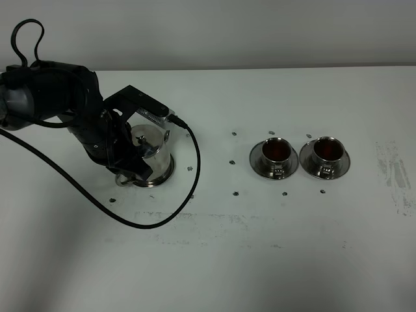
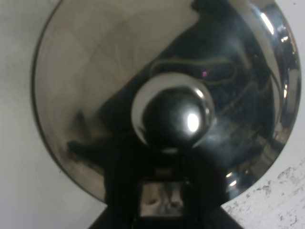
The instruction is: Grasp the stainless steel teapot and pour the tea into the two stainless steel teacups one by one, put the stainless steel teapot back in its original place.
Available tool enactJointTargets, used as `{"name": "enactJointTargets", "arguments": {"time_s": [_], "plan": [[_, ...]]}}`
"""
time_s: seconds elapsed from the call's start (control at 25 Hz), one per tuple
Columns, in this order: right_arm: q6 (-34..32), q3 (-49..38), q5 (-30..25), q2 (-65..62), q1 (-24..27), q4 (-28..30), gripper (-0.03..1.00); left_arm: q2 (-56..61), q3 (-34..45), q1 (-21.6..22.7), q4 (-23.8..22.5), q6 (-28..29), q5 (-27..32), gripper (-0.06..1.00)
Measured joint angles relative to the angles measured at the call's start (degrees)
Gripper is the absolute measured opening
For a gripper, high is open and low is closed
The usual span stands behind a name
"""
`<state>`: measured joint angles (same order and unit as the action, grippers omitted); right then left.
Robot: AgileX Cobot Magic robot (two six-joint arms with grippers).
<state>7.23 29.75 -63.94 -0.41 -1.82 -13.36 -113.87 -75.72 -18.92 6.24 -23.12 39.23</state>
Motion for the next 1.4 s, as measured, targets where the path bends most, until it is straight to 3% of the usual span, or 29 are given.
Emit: {"name": "enactJointTargets", "arguments": {"time_s": [0.32, 0.56, 0.68, 1.4], "plan": [[0.1, 0.0, 0.0, 0.0, 0.0, 0.0, 0.40, 0.0, 0.0, 0.0, 0.8, 0.0, 0.0, 0.25], [0.1, 0.0, 0.0, 0.0, 0.0, 0.0, 0.40, 0.0, -0.1, 0.0, 0.9, 0.0, -1.1, 0.43], [0.1, 0.0, 0.0, 0.0, 0.0, 0.0, 0.40, 0.0, -0.1, 0.0, 0.9, 0.0, -1.1, 0.46], [0.1, 0.0, 0.0, 0.0, 0.0, 0.0, 0.40, 19.7, -0.1, 0.0, 1.2, 0.0, 6.5, 0.47]]}}
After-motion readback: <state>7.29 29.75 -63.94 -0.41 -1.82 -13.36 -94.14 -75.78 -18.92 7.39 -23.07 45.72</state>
